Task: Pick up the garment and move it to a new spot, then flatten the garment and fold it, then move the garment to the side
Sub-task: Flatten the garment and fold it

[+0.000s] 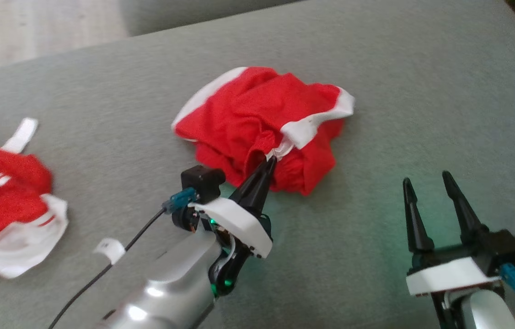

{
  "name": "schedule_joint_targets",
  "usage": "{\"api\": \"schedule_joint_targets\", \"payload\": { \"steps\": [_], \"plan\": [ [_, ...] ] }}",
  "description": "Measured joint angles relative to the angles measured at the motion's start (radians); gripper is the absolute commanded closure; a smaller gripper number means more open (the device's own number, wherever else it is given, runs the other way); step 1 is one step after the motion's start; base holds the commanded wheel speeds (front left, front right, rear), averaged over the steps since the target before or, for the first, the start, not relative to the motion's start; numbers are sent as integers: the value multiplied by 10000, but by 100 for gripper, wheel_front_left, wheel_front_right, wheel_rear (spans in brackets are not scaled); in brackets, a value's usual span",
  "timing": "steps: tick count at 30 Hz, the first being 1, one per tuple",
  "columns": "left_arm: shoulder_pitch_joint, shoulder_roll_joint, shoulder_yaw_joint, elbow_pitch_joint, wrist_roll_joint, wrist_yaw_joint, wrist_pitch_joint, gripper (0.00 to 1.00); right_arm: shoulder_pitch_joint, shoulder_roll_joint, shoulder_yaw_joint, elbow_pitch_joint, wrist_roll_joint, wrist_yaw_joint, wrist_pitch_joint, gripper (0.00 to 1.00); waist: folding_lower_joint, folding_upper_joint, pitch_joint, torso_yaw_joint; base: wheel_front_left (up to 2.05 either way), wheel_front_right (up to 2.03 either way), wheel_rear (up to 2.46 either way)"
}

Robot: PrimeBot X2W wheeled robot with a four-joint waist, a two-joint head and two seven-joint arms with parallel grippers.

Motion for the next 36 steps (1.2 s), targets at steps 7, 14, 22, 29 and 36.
{"api": "schedule_joint_targets", "payload": {
  "steps": [7, 14, 22, 29, 36],
  "plan": [
    [1449, 928, 1306, -1406, 1536, 320, -2, 100, 440, -2, -221, 52, -2, 0, 0, 0, -1, 0, -366, 1161, 0, 0, 0],
    [2368, 2247, 2301, -2660, 2452, 924, -2, 100, 489, -2, -192, 288, -2, 0, 0, 0, -1, 0, -678, 2424, 0, 0, 0],
    [2390, 2984, 3137, -2949, 2604, 1200, -2, 100, 473, -6, -25, 825, -79, 0, 2, 0, -1, 0, -752, 3452, 0, 0, 0],
    [2382, 2989, 3371, -2949, 2692, 1198, -4, 100, 429, -518, 1204, 1676, 368, 0, 2, 0, 0, 0, -475, 3762, 0, 0, 0],
    [2365, 2849, 3494, -2917, 2970, 1141, -4, 100, 204, -1377, 2895, 2301, 1087, 0, 2, 0, 0, 0, -313, 3894, 0, 0, 0]
  ]
}}
